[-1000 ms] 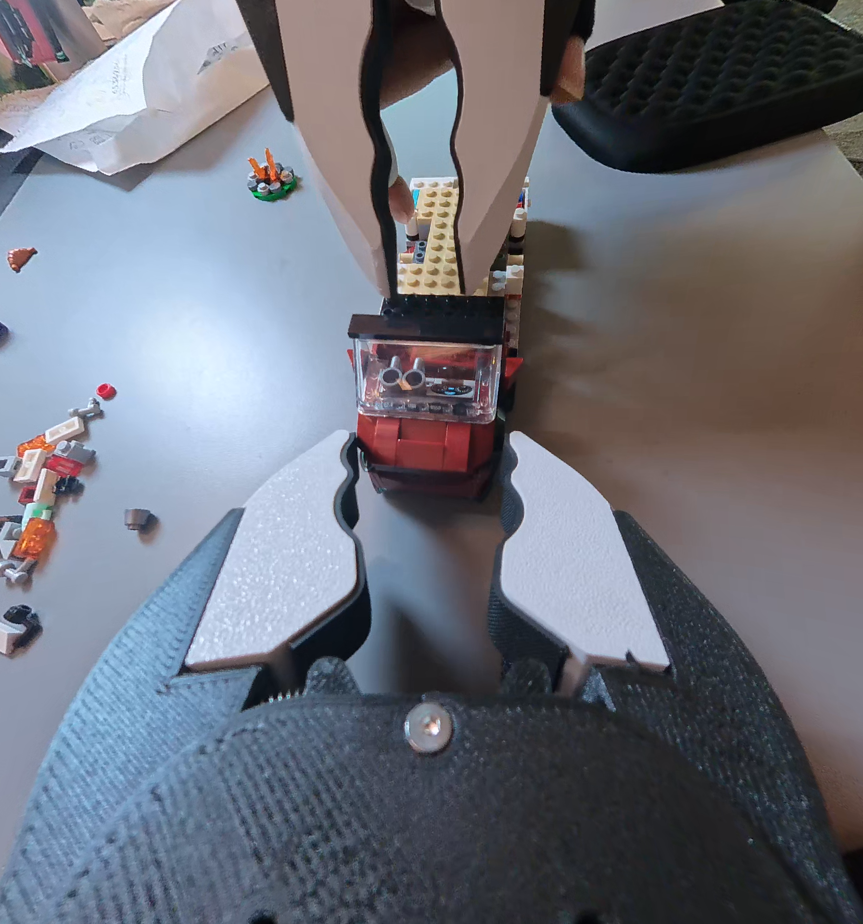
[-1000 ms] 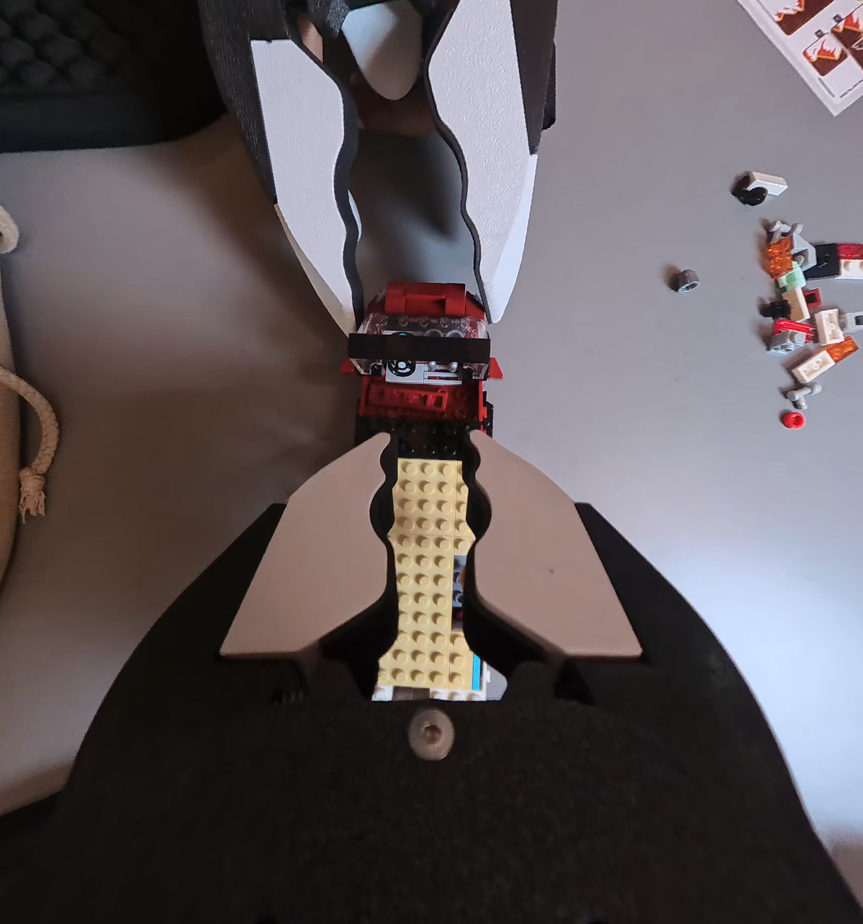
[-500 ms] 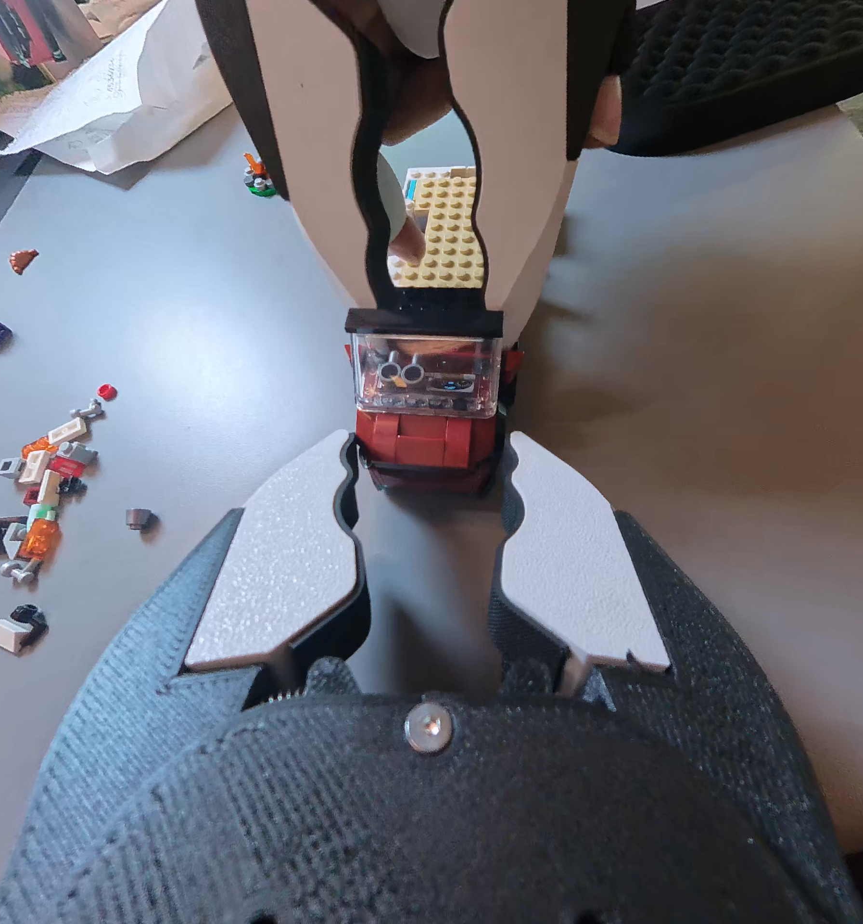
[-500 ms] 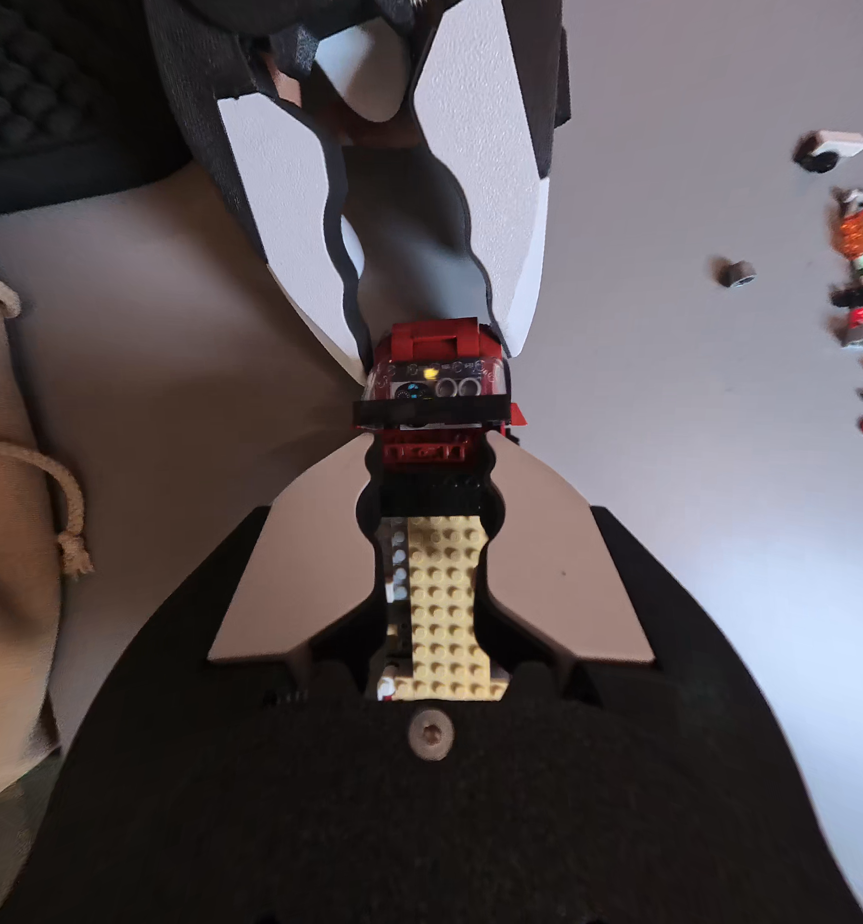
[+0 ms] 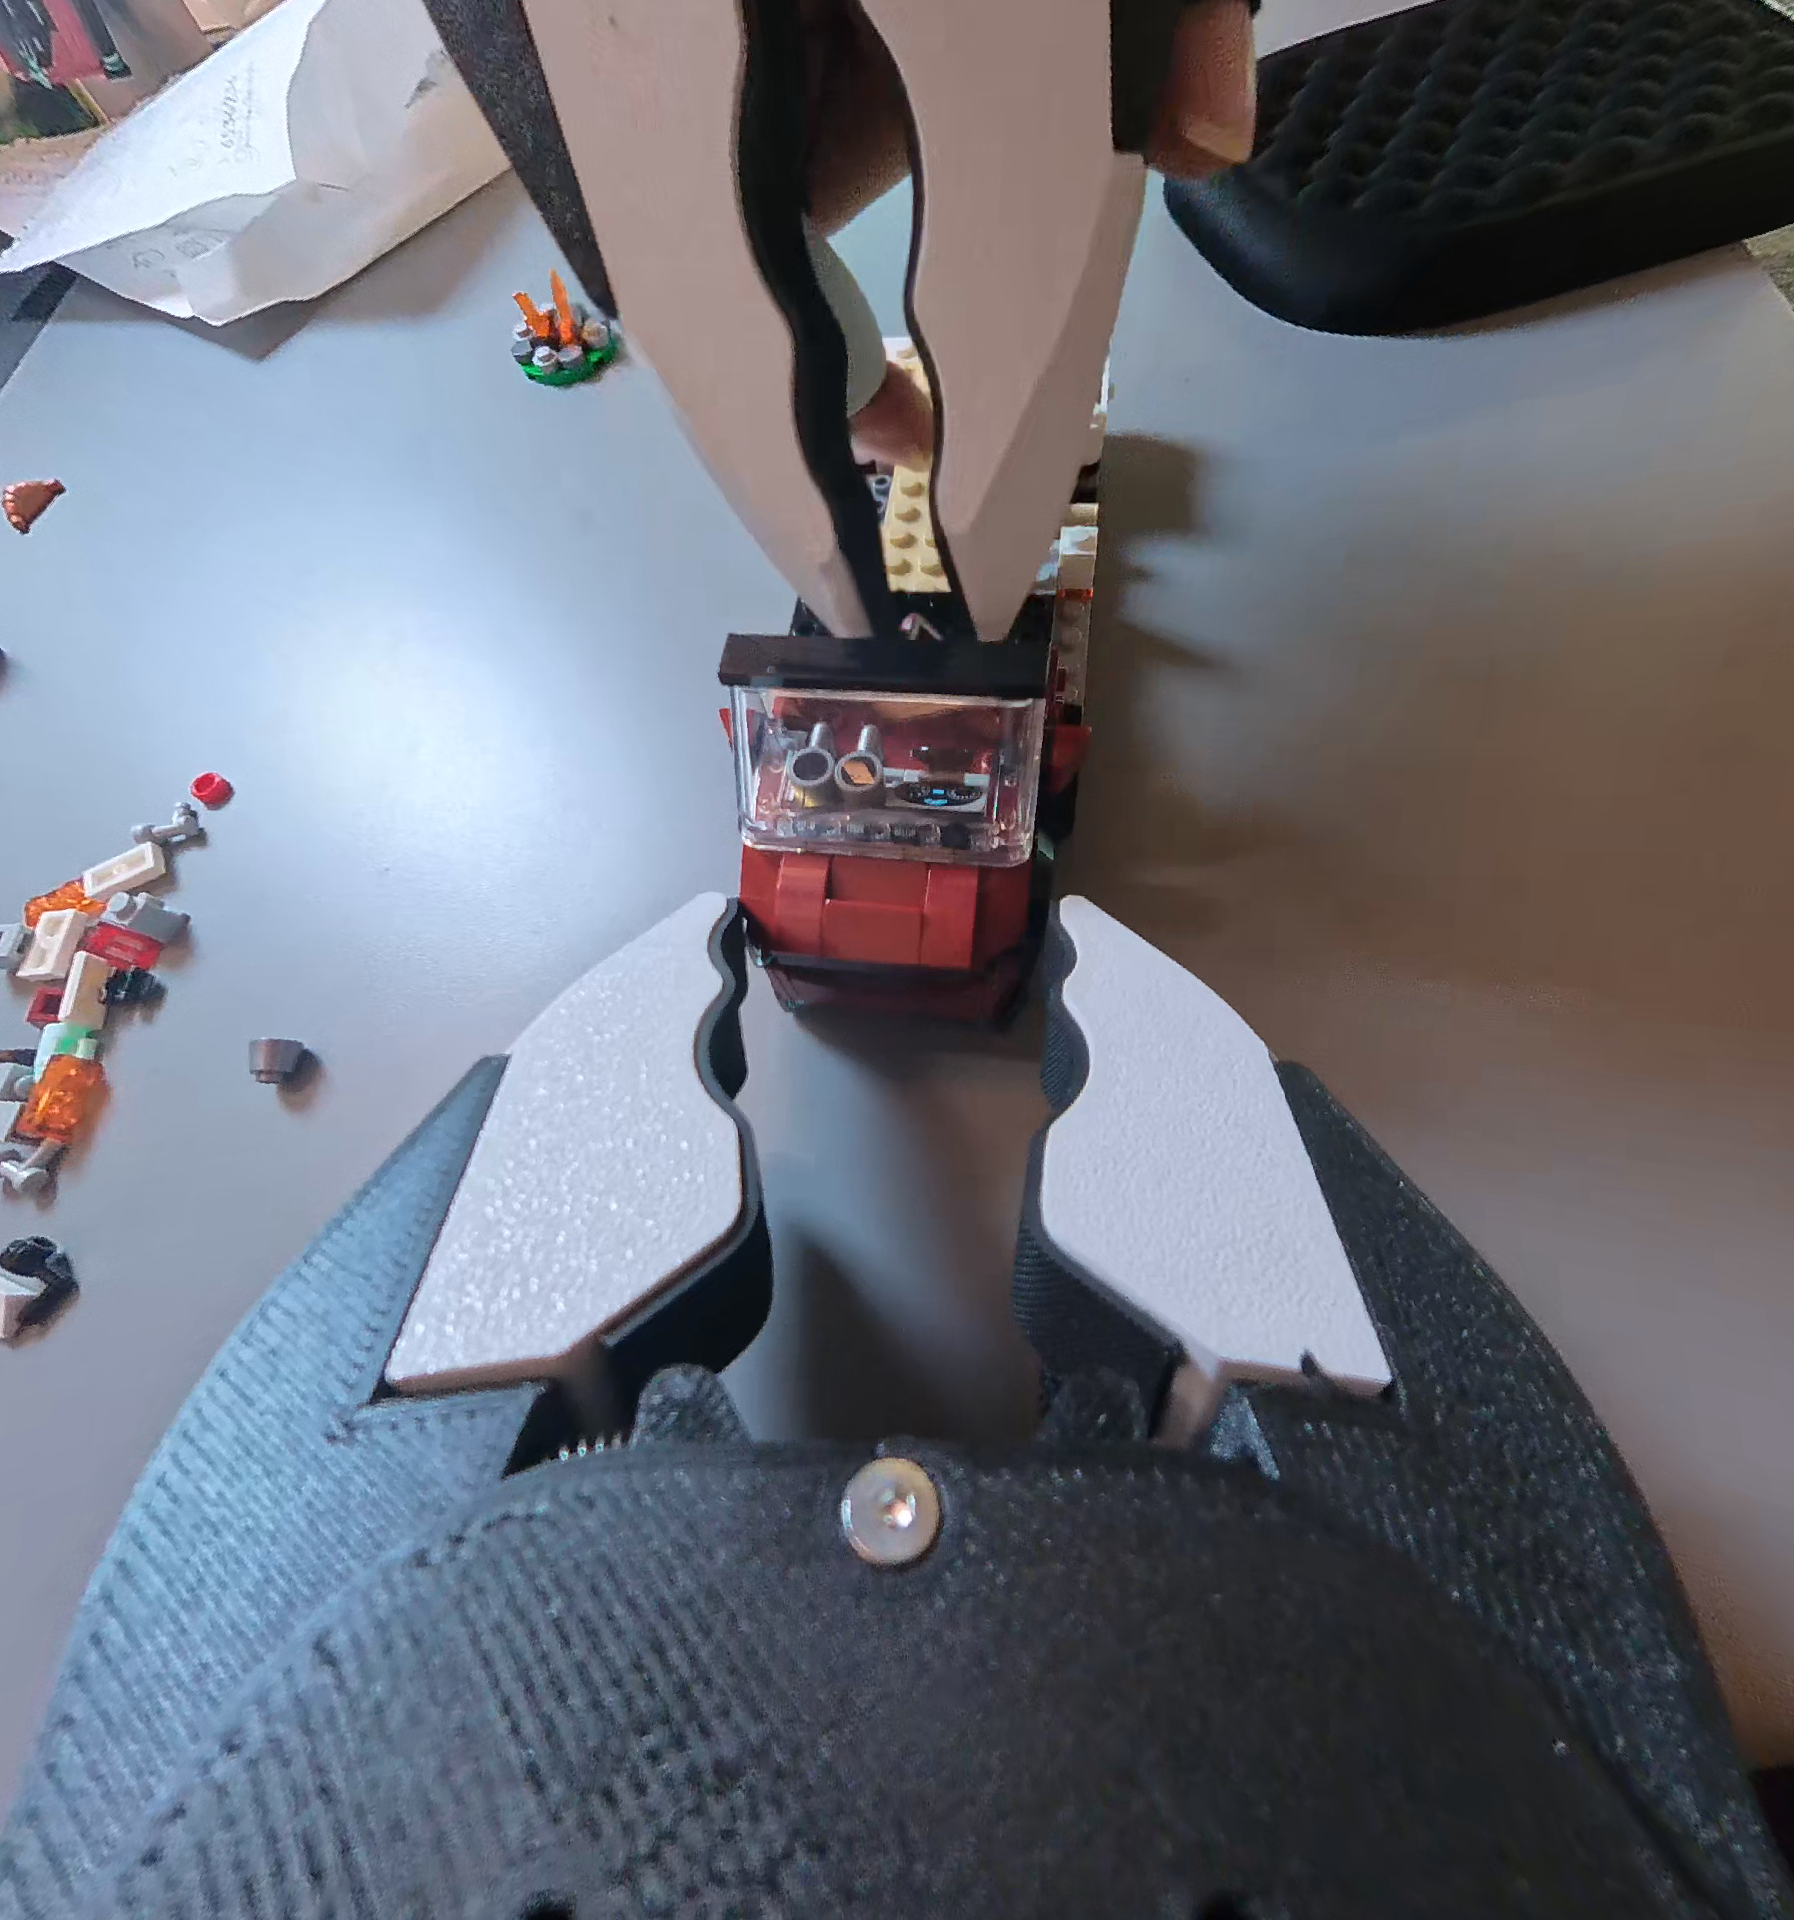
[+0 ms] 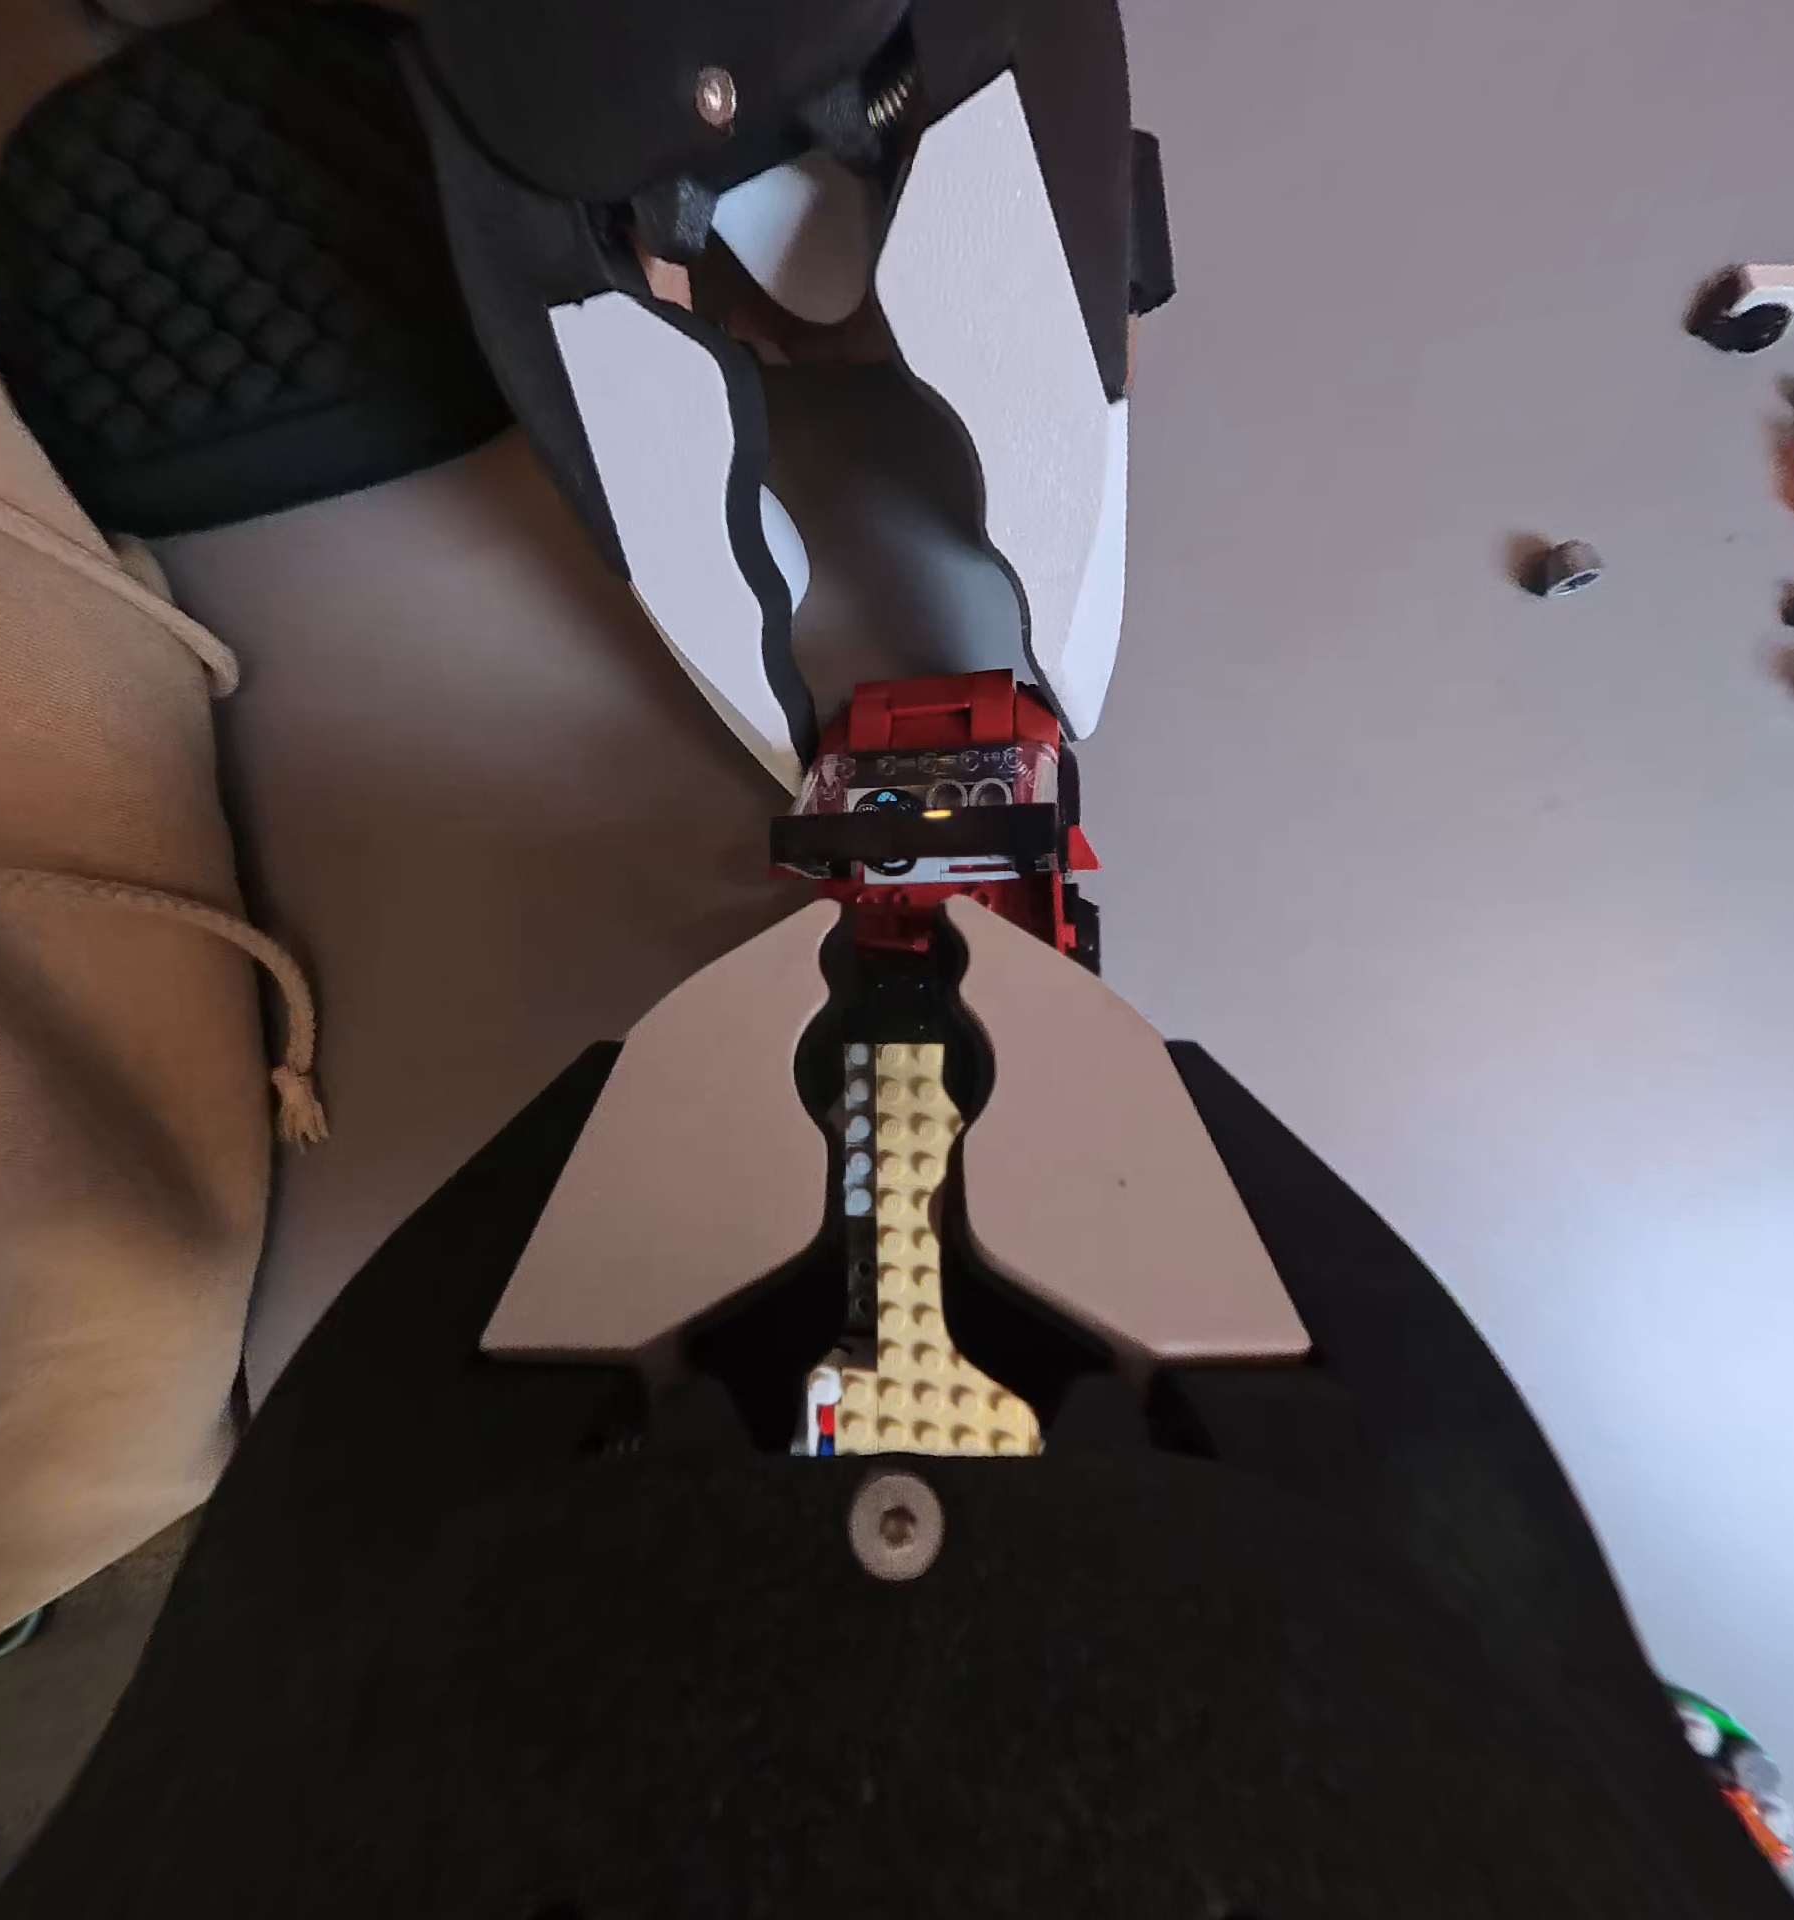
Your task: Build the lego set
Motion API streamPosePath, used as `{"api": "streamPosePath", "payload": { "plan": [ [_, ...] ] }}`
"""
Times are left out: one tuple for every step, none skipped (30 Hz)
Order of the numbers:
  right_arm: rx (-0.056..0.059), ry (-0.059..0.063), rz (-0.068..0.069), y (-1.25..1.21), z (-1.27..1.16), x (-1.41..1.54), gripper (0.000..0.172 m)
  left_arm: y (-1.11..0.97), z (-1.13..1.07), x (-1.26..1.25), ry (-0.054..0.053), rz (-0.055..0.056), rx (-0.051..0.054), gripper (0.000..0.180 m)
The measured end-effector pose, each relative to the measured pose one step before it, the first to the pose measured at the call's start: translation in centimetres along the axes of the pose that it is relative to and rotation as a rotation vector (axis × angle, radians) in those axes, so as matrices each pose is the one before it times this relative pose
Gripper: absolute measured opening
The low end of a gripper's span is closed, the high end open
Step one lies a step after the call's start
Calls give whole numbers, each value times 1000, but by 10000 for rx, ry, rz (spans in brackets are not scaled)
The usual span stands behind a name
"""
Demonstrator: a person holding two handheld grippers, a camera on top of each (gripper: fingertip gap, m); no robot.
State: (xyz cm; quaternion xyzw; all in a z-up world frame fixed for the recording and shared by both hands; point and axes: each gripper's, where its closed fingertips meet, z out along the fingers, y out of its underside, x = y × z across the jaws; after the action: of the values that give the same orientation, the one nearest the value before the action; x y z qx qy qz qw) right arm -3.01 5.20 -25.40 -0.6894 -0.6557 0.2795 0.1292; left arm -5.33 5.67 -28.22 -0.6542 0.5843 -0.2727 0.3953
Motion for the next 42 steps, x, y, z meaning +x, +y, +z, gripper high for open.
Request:
{"api": "streamPosePath", "payload": {
  "plan": [
    [145,-70,19,-52,-144,-86,9,0,2,0,4,-7,0,55],
    [103,-104,-41,7,-91,-185,5,1,-1,-6,-4,0,-1,55],
    [62,-135,-45,33,-51,-273,5,-7,7,0,-5,7,1,55],
    [58,-33,-58,2,-12,-139,5,8,4,1,-4,7,0,55],
    [41,75,-80,1,-3,-2,5,-1,-2,1,-3,7,1,55],
    [31,48,-100,-13,-9,-55,5,1,0,2,1,-2,-1,55],
    [33,73,-105,-15,-36,-67,5,1,2,1,4,-7,-1,55],
    [70,141,-141,-93,-122,-48,5,-1,-1,4,-3,3,1,55],
    [140,165,-162,-215,-287,-70,5,-2,-3,-6,-12,15,2,55],
    [204,245,-178,-369,-464,-18,5,1,9,0,-15,18,2,55],
    [181,499,-263,-376,-552,262,4,-2,-5,0,-16,11,2,55],
    [35,765,-456,-192,-519,527,4,0,0,-25,-19,1,0,55],
    [-28,860,-634,-57,-407,573,5,7,-5,-22,-9,-15,-1,54],
    [-55,844,-617,52,-212,481,5,-3,-9,-31,-16,-18,0,54],
    [-105,747,-487,191,5,319,5,10,6,-34,-22,-5,-2,55],
    [-105,611,-380,291,173,88,5,-14,10,-18,-25,-30,-4,54],
    [-59,496,-313,316,242,-78,5,4,15,13,0,-54,-11,54],
    [-44,465,-261,315,204,-77,5,4,-5,26,8,-57,-40,54],
    [53,390,-206,149,59,-68,5,16,-18,-31,-22,-56,-70,54],
    [80,223,-127,-16,-83,-168,5,-93,-48,-18,-23,0,4,54],
    [-11,156,-55,0,-124,-155,5,-161,-77,9,-23,-11,33,54],
    [-47,121,-56,5,-121,-142,5,-175,-73,22,-8,-40,22,54],
    [-56,52,-38,-1,-117,-208,5,-164,-55,38,-14,-23,18,54],
    [-33,60,-9,-26,-96,-188,5,-124,-44,22,-19,6,18,54],
    [-31,68,-17,10,-63,-168,5,-93,-33,21,-24,22,-1,54],
    [-31,46,-34,26,-43,-179,5,-63,-28,10,-25,24,-12,54],
    [-17,58,-29,25,-44,-144,6,-39,-20,15,-8,5,-14,54],
    [-29,15,-8,53,-3,-200,6,-12,-23,0,0,-6,-10,54],
    [-12,-32,18,19,12,-252,6,-26,-13,-12,-8,9,11,54],
    [15,-16,35,2,27,-199,6,-25,-20,14,-11,10,11,54],
    [26,-4,27,-19,44,-155,6,-17,11,10,-16,21,-9,54],
    [6,-33,19,19,48,-141,6,8,15,13,-26,45,-20,54],
    [-20,-71,31,35,45,-128,6,35,17,10,-22,43,-24,54],
    [3,-92,64,25,28,-107,6,23,8,12,-12,25,-13,54],
    [-18,-146,92,31,21,-134,6,32,15,3,-7,6,-10,54],
    [-32,-142,94,32,25,-108,8,22,8,9,-6,9,-8,54],
    [-9,-105,69,30,28,-46,9,13,3,-1,-8,18,-8,54],
    [22,-97,62,-9,19,-27,9,6,-1,2,-3,8,-9,54],
    [31,-111,94,3,26,-19,10,6,7,9,3,-7,2,54],
    [3,-139,128,62,36,-46,10,22,-2,-3,6,-14,-6,54],
    [18,-145,136,24,10,-61,11,9,5,-2,-2,2,0,54],
    [84,-112,153,-68,-63,-10,12,17,1,10,-3,7,4,54]
  ]
}}
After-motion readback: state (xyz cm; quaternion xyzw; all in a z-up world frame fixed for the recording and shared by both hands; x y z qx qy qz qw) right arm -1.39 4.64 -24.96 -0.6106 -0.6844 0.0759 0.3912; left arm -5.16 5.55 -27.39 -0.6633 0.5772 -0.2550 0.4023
